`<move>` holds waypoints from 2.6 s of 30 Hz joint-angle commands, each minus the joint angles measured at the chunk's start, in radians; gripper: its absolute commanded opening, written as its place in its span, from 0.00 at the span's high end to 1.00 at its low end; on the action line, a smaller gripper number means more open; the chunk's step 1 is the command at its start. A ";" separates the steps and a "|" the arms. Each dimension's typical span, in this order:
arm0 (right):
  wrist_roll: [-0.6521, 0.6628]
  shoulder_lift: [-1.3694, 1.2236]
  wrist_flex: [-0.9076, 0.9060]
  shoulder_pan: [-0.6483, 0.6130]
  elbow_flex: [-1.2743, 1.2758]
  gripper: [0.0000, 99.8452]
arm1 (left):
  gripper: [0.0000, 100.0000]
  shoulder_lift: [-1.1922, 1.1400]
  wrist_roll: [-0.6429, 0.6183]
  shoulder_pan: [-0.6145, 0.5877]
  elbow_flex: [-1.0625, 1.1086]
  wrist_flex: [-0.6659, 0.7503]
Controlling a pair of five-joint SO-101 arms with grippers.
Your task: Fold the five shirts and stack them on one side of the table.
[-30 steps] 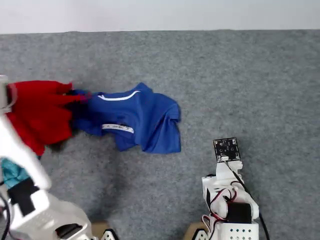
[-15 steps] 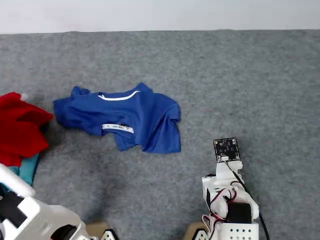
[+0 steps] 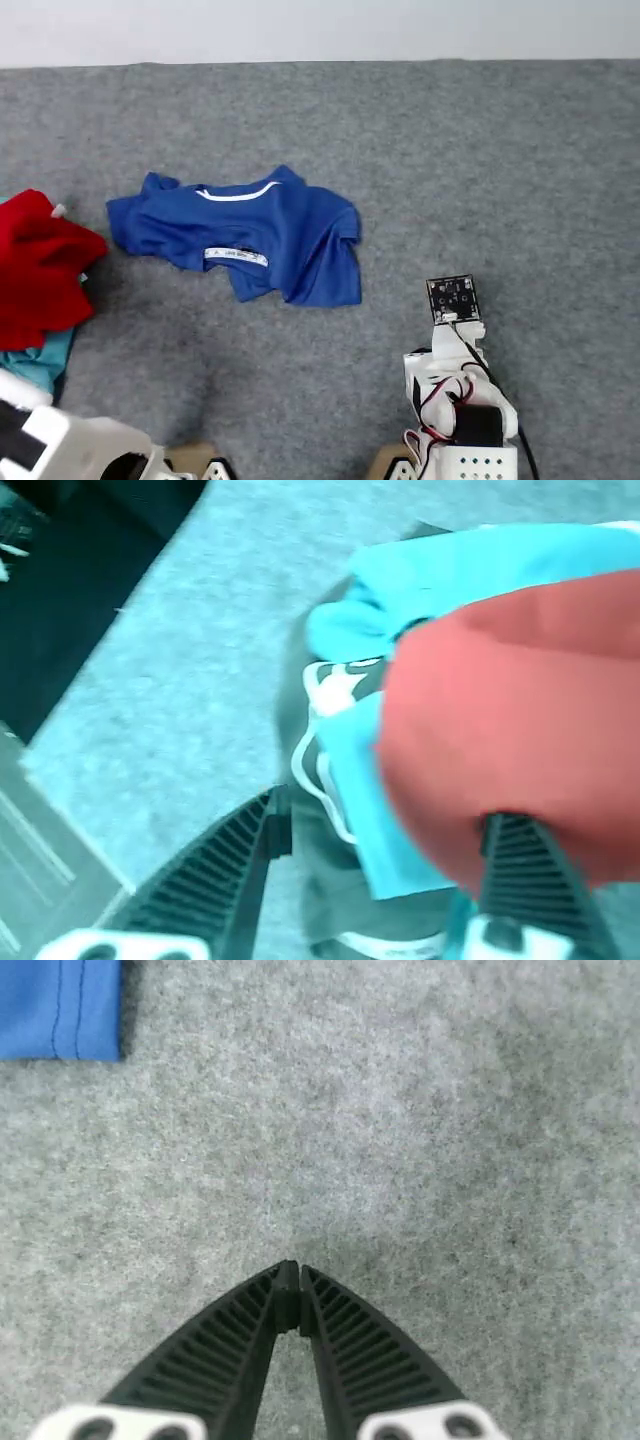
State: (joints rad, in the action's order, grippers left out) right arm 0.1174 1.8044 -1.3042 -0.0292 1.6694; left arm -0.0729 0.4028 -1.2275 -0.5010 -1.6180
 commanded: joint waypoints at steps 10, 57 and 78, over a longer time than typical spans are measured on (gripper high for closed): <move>-0.008 0.008 -0.004 -0.002 0.014 0.99 | 0.69 0.084 0.002 -0.066 -0.308 -0.138; -0.003 0.007 0.028 0.166 -0.183 0.99 | 0.93 0.534 -0.273 1.574 0.869 0.149; -0.011 0.007 -0.004 0.191 -0.242 0.99 | 0.77 -0.091 -0.269 1.738 0.654 0.376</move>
State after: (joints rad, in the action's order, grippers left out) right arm 0.1174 1.8090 -1.3073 0.1488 1.4822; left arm -0.0974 0.1389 0.5048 0.2309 -1.2467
